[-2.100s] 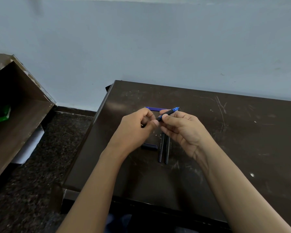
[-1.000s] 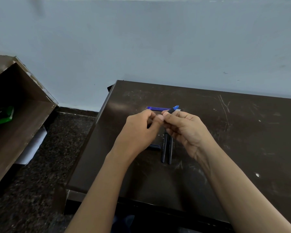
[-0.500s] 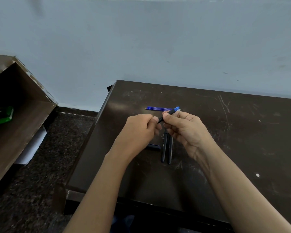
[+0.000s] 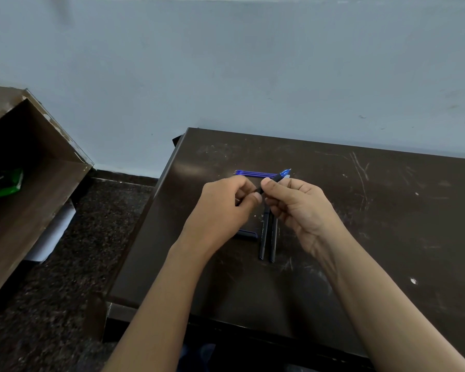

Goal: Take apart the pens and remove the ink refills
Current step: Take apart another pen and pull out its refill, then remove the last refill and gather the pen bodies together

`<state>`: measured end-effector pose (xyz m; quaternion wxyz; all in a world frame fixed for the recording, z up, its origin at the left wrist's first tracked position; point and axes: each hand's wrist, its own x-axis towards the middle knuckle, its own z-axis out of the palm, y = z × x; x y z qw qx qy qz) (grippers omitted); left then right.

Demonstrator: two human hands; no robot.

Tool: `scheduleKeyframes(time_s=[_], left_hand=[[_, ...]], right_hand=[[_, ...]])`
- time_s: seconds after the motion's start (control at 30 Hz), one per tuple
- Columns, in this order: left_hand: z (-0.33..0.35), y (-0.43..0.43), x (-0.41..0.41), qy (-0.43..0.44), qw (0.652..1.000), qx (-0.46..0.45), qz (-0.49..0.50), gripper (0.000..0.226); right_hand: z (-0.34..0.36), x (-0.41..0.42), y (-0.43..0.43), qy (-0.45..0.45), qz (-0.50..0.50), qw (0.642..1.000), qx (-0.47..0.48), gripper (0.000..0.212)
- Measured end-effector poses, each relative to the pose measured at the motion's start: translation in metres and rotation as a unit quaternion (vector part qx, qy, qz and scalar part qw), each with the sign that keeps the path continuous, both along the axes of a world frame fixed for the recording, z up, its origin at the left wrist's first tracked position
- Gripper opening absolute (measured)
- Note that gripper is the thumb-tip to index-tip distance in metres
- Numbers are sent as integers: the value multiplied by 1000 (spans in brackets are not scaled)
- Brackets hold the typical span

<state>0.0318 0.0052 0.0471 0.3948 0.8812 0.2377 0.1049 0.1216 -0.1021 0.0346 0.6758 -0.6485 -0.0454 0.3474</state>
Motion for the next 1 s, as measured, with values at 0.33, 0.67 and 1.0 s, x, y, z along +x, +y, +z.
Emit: scheduleKeyframes(time_s=[0.33, 0.67, 1.0], left_hand=[[2, 0, 0, 13, 1000, -28, 2, 12], [2, -3, 0, 60, 995, -79, -12, 26], [3, -1, -2, 13, 1000, 1, 27, 13]], right_hand=[[-2, 0, 0, -2, -5, 1000, -6, 17], [-3, 0, 0, -11, 5, 1000, -11, 17], [-3, -2, 2, -39, -4, 998, -50, 21]])
